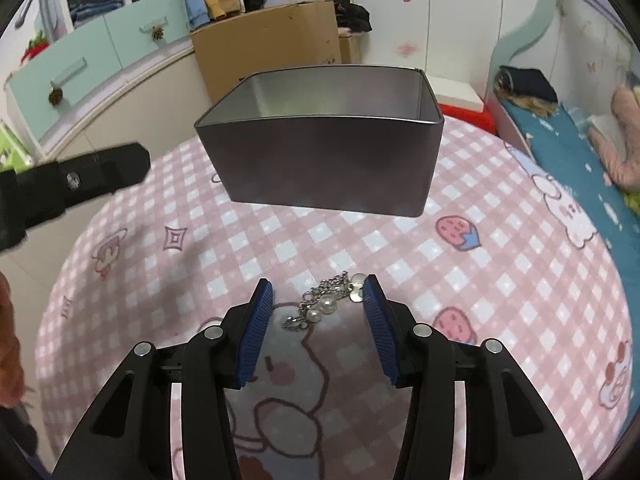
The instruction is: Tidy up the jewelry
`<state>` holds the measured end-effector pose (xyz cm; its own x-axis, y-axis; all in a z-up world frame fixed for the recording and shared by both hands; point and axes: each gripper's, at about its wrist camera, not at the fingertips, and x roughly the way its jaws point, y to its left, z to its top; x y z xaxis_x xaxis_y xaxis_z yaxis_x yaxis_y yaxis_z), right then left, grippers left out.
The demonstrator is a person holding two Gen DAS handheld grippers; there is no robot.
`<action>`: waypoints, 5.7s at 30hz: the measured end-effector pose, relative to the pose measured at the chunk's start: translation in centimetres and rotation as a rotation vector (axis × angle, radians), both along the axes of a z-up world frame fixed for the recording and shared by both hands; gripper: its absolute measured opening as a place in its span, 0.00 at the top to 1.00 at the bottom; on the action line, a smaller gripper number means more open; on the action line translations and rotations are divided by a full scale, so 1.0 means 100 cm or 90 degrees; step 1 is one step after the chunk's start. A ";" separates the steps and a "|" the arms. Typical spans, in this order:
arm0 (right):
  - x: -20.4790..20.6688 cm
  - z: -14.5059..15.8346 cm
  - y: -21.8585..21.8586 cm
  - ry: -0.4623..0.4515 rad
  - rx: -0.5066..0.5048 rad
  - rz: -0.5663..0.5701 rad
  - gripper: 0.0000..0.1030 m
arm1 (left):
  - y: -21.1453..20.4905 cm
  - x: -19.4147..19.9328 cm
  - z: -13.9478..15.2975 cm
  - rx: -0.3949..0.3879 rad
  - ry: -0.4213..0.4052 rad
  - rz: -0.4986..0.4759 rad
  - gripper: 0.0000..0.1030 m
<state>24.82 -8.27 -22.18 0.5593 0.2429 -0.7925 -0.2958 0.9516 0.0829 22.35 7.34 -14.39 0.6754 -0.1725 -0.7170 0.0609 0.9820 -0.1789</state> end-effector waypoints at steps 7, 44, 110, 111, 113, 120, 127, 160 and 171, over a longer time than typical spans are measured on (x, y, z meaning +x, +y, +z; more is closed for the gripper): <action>0.005 0.000 -0.024 0.001 0.025 -0.016 0.89 | -0.003 0.010 0.000 -0.002 0.001 0.000 0.33; 0.065 0.111 -0.077 -0.134 0.116 -0.041 0.90 | -0.020 0.088 -0.008 0.038 0.045 -0.005 0.96; 0.074 0.079 -0.041 -0.067 0.135 -0.027 0.46 | -0.002 0.071 0.002 0.050 0.018 0.010 0.96; 0.073 0.079 -0.041 -0.068 0.136 -0.028 0.45 | -0.003 0.070 0.003 0.050 0.016 0.010 0.96; 0.069 0.081 -0.043 -0.072 0.135 -0.030 0.45 | -0.001 0.066 0.005 0.052 0.011 0.012 0.95; 0.055 0.084 -0.049 -0.075 0.131 -0.036 0.41 | -0.007 0.055 0.012 0.065 0.003 0.019 0.76; 0.036 0.091 -0.053 -0.091 0.120 -0.042 0.33 | -0.002 0.032 0.028 0.077 -0.041 0.051 0.37; -0.138 0.193 -0.052 -0.284 0.073 -0.039 0.19 | -0.035 -0.131 0.120 0.139 -0.255 0.074 0.07; -0.188 0.225 -0.057 -0.357 0.065 -0.047 0.17 | -0.044 -0.181 0.147 0.140 -0.337 0.082 0.07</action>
